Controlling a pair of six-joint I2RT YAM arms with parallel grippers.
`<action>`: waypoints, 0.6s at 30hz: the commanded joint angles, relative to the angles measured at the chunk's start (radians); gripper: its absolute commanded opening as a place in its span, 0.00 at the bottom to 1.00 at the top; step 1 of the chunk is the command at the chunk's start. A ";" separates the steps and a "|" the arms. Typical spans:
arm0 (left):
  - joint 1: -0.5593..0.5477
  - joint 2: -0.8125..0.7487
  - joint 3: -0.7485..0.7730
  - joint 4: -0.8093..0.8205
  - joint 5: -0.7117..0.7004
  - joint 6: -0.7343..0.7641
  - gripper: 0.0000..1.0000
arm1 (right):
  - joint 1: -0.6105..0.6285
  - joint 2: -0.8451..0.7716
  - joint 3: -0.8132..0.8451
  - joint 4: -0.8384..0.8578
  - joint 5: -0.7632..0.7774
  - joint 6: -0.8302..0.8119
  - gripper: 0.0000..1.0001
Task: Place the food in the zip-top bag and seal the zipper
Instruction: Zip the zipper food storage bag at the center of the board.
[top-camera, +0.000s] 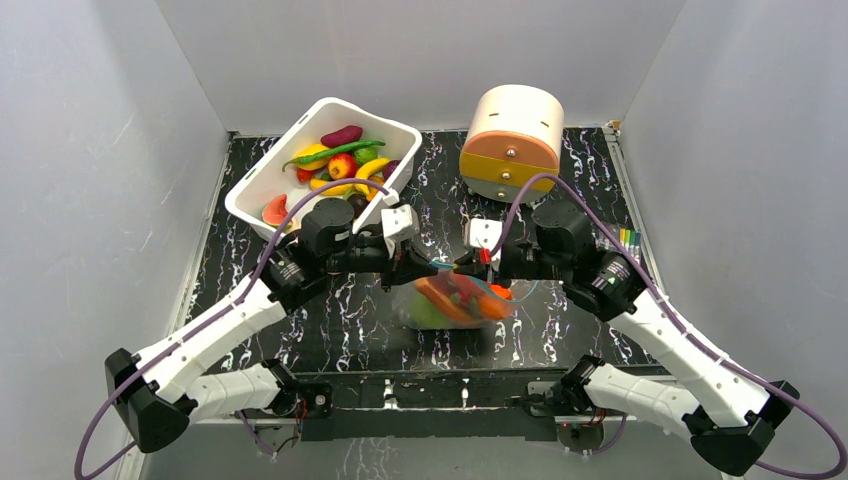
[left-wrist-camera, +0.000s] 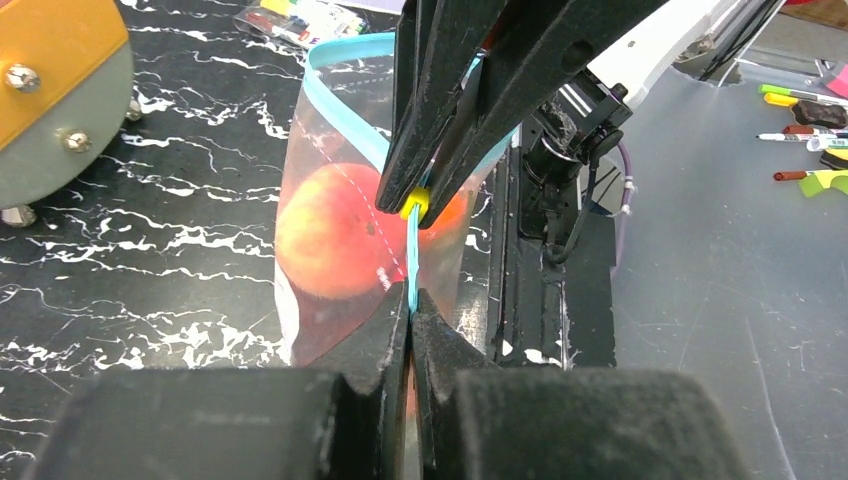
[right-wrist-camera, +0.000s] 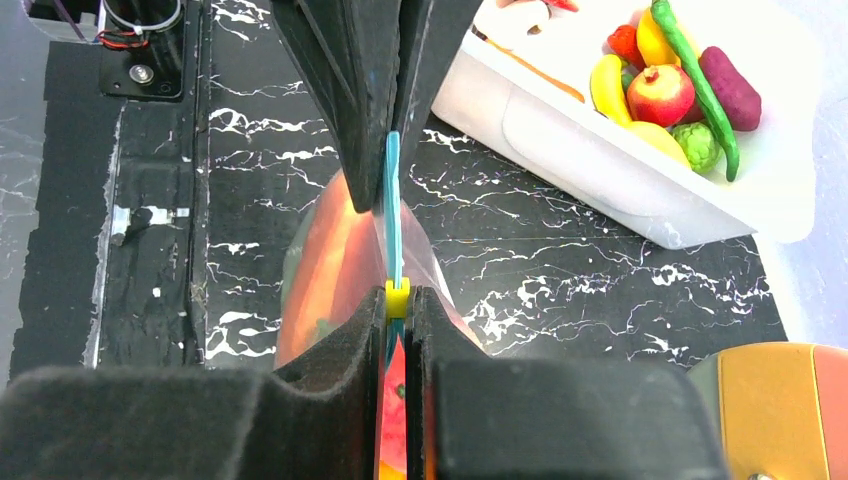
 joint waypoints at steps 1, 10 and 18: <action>0.006 -0.078 0.012 -0.002 -0.023 0.043 0.00 | -0.010 -0.026 0.027 -0.091 0.095 -0.028 0.00; 0.005 -0.080 0.018 -0.030 -0.039 0.044 0.02 | -0.009 -0.042 0.047 -0.108 0.080 -0.035 0.00; 0.005 0.032 0.065 -0.036 0.077 0.021 0.35 | -0.009 -0.062 -0.014 0.032 -0.032 0.022 0.00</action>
